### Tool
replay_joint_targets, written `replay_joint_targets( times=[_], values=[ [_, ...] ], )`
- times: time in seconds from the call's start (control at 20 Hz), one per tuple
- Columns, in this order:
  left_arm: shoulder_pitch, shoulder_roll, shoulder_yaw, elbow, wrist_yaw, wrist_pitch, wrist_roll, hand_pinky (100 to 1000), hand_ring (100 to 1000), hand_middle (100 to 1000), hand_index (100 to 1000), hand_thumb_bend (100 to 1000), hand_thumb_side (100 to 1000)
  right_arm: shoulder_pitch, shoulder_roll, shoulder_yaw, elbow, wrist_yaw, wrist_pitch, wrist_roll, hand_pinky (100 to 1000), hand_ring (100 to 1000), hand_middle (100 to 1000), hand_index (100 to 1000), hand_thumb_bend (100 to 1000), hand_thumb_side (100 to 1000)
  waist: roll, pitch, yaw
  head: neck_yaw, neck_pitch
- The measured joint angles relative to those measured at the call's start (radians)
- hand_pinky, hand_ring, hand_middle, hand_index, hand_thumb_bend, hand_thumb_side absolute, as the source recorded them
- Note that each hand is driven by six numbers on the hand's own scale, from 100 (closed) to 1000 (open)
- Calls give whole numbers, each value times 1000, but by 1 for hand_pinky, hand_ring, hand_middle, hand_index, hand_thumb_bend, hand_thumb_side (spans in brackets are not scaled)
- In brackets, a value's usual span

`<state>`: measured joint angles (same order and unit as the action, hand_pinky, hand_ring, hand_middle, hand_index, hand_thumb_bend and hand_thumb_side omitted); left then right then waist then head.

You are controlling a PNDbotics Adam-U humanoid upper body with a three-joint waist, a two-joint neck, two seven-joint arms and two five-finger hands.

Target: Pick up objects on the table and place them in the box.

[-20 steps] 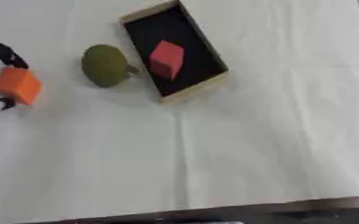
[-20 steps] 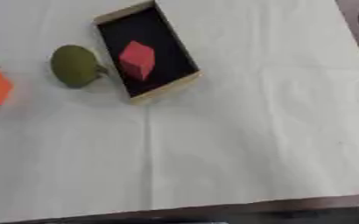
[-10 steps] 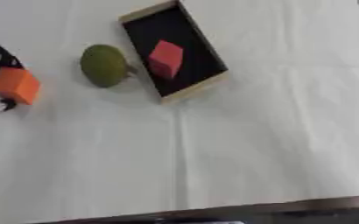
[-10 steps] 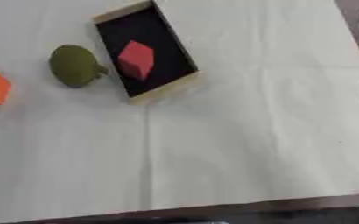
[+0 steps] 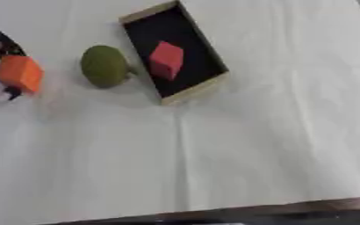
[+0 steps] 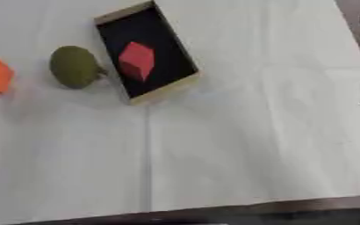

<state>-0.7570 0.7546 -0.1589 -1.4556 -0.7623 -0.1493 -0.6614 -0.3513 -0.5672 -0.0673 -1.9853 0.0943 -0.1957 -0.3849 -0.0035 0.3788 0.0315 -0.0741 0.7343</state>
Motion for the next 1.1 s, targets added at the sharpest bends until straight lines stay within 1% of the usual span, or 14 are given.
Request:
replay_joint_targets(
  times=[0.15, 0.25, 0.45, 0.6, 0.8, 1.1],
  values=[
    [-35, 0, 3, -34, 7, 7, -2, 750, 637, 532, 662, 244, 100, 0, 0, 0, 0, 0, 0, 0, 853, 785, 780, 889, 100, 663, 3, 0, 3, -6, 0],
    [-76, -1, 0, -52, 13, 10, -8, 752, 637, 534, 665, 243, 100, 0, 0, 0, 0, 0, 0, 0, 853, 785, 779, 888, 100, 662, 4, -2, 4, -11, 0],
    [-178, -46, -23, -55, 16, 6, -28, 749, 632, 531, 664, 240, 100, 0, -1, 0, 0, 0, -1, 4, 854, 785, 779, 888, 100, 661, 11, -5, 0, -17, 0],
    [-243, -99, -36, -13, 12, 5, -32, 749, 627, 529, 664, 237, 100, -1, -2, 1, 0, -1, -1, 9, 854, 785, 779, 889, 100, 662, 15, -5, -7, -18, 0],
    [-311, -174, -42, 67, -4, 9, -23, 748, 624, 528, 665, 233, 100, -5, -5, 4, 0, -6, 0, 14, 854, 786, 778, 889, 100, 663, 24, -4, -19, -18, -1],
    [-372, -269, -44, 188, -54, 16, 15, 750, 628, 535, 676, 243, 100, -22, -5, 8, 0, -12, -2, 24, 854, 786, 778, 889, 100, 663, 34, 12, -43, -5, -14]
  ],
)
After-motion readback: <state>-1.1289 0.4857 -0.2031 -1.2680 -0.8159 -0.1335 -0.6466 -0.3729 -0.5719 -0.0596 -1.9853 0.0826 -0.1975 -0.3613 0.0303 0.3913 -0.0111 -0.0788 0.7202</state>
